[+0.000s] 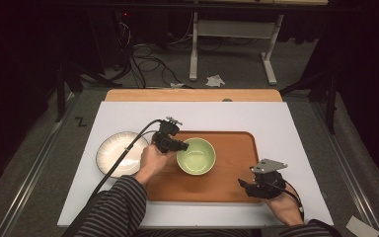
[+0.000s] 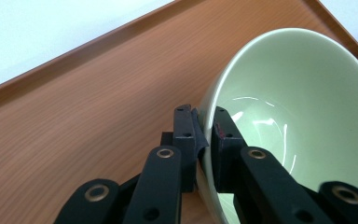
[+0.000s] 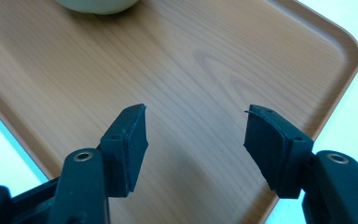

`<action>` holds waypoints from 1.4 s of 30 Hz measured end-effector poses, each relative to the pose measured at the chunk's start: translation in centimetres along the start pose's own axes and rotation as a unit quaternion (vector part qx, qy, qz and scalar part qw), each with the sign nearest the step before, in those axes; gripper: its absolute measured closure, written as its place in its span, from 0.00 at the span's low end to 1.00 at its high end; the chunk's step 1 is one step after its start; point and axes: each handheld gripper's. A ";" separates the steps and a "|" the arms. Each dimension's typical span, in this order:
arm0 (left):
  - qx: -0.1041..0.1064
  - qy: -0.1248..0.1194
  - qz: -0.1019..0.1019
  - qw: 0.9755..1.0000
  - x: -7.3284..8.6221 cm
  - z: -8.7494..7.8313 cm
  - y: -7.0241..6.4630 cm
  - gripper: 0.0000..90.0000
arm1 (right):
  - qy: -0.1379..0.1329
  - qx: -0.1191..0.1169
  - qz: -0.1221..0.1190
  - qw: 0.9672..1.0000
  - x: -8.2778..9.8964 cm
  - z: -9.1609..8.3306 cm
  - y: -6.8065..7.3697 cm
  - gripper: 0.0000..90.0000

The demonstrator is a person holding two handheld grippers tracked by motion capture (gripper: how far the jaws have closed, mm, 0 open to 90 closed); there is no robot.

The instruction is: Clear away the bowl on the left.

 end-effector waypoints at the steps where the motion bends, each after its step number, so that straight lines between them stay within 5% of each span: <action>1: -0.005 0.004 0.001 1.000 0.1 0.2 0.0 0.92 | 0.001 -0.001 -0.002 1.000 0.0 0.0 0.0 0.45; 11: -0.022 0.017 -0.006 1.000 0.4 1.1 0.1 0.93 | -0.002 -0.004 -0.001 1.000 0.0 0.0 0.0 0.45; 21: -0.013 0.013 -0.001 1.000 0.6 1.2 0.2 0.90 | -0.002 -0.006 -0.004 1.000 -0.1 0.1 0.0 0.45; 34: -0.018 0.014 0.007 1.000 0.6 0.6 0.0 0.57 | -0.004 -0.006 -0.005 1.000 -0.2 0.1 -0.2 0.45; 42: -0.035 0.004 0.020 0.999 0.6 -0.4 -0.2 0.51 | -0.002 -0.009 -0.007 1.000 -0.4 0.3 -0.2 0.45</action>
Point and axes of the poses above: each handheld gripper's, and its own axes: z roughly forward along the jaws, x roughly out of its underside, y roughly to its left, and after that the axes turned 15 degrees about z, right-handed
